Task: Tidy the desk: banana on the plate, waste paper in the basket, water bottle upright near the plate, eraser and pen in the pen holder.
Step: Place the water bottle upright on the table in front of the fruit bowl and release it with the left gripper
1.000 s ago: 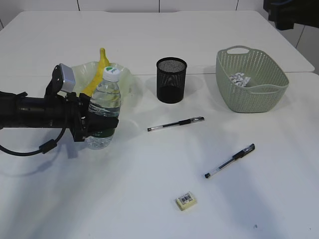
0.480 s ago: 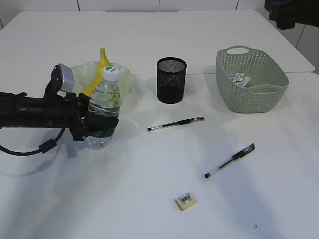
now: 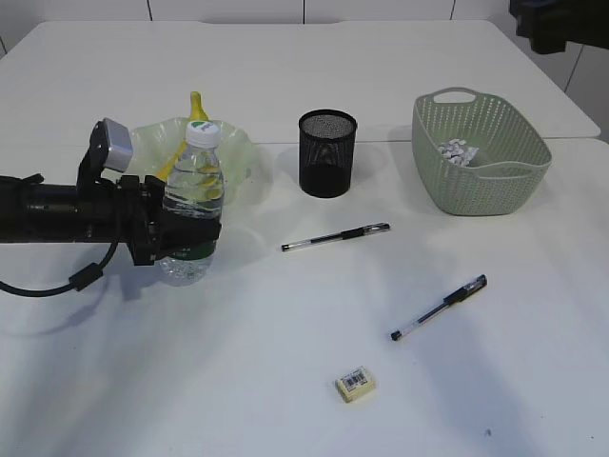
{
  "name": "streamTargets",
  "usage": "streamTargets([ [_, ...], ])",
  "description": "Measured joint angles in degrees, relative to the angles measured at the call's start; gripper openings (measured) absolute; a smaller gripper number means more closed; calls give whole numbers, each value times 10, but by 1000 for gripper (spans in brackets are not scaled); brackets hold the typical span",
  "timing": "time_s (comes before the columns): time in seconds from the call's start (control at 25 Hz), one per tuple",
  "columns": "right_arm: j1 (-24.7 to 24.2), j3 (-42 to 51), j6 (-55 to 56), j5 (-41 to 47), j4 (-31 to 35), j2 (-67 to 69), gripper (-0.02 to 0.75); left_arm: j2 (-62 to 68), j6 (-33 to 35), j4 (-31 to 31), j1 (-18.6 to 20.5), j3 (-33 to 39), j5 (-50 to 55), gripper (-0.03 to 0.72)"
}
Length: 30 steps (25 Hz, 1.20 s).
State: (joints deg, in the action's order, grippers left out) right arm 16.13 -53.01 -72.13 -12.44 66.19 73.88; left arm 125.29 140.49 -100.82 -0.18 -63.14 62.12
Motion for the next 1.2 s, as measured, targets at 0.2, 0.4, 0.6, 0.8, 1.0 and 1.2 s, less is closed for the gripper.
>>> streamTargets([
  [0.2, 0, 0, 0, 0, 0, 0, 586, 0, -1, 1, 0, 0, 0, 424],
  [0.4, 0, 0, 0, -1, 0, 0, 587, 0, -1, 1, 0, 0, -4, 424],
  [0.6, 0, 0, 0, -1, 0, 0, 586, 0, -1, 1, 0, 0, -12, 427],
  [0.8, 0, 0, 0, -1, 0, 0, 586, 0, -1, 2, 0, 0, -19, 428],
  [1.0, 0, 0, -1, -1, 0, 0, 587, 0, -1, 3, 0, 0, -21, 428],
  [1.2, 0, 0, -1, -1, 0, 0, 587, 0, -3, 7, 0, 0, -21, 429],
])
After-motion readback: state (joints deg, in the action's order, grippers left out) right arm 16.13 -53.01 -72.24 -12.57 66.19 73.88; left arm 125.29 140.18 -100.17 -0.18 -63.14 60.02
